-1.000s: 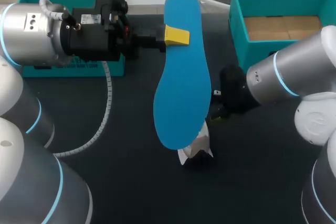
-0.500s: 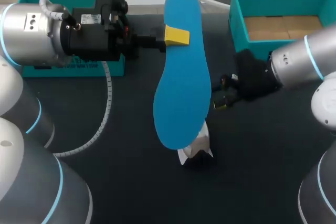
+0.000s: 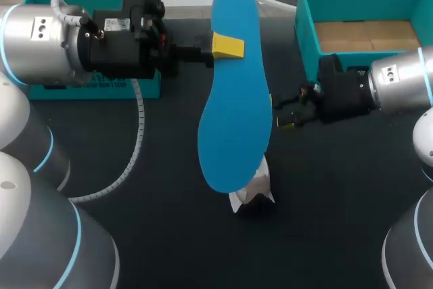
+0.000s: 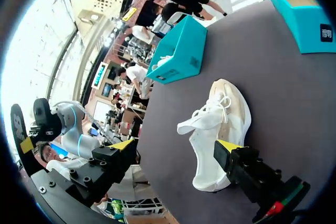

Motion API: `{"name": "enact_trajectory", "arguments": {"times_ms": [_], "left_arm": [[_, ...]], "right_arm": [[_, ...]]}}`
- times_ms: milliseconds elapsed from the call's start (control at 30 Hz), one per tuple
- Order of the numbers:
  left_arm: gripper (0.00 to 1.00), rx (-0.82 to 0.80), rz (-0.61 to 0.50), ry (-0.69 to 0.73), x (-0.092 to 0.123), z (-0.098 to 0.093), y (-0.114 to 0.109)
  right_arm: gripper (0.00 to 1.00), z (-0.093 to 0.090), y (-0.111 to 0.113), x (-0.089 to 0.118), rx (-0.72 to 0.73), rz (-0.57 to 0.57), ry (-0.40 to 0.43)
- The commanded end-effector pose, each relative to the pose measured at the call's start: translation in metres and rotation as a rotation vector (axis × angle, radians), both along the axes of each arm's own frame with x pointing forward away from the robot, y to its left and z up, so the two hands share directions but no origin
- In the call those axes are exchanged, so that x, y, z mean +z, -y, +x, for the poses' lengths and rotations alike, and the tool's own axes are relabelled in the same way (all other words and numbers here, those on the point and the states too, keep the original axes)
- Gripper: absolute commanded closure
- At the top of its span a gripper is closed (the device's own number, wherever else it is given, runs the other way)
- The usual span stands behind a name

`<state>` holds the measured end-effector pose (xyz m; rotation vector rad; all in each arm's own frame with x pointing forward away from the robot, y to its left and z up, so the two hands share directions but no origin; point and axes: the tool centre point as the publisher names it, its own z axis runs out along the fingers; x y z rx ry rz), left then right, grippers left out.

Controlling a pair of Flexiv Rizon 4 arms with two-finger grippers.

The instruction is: Take the shoe out of the shoebox, open the shoe tongue, remove and reinsert the insole, then place the shoe into the shoebox

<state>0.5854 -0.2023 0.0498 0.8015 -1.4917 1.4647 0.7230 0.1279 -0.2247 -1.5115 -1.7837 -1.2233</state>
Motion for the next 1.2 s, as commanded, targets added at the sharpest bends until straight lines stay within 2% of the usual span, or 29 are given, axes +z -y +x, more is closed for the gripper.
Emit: {"name": "enact_trajectory", "arguments": {"times_ms": [33, 167, 367, 700, 733, 933, 1100, 1200], "left_arm": [[1.00, -0.002, 0.001, 0.000, -0.001, 0.001, 0.002], [1.00, -0.002, 0.001, 0.000, -0.001, 0.001, 0.002], [1.00, -0.002, 0.001, 0.000, -0.001, 0.001, 0.002], [1.00, -0.002, 0.001, 0.000, -0.001, 0.001, 0.002], [1.00, -0.007, 0.008, 0.034, -0.006, 0.003, 0.002], [1.00, -0.018, -0.020, 0.493, -0.024, 0.016, -0.004], [1.00, -0.025, -0.058, 1.015, -0.031, 0.024, -0.013], [1.00, -0.020, -0.051, 1.176, -0.038, 0.028, -0.017]], "right_arm": [[0.00, 0.000, 0.007, 0.014, 0.016, 0.065, -0.025], [0.00, 0.005, 0.007, 0.028, 0.054, 0.055, -0.054], [0.00, 0.013, 0.008, 0.044, 0.083, 0.118, -0.084], [0.00, 0.013, 0.008, 0.044, 0.083, 0.118, -0.084], [0.00, 0.013, 0.008, 0.044, 0.083, 0.118, -0.084], [0.00, 0.013, 0.008, 0.044, 0.083, 0.118, -0.084], [0.00, 0.013, 0.008, 0.044, 0.083, 0.118, -0.084], [0.00, 0.013, 0.008, 0.044, 0.083, 0.118, -0.084]]}}
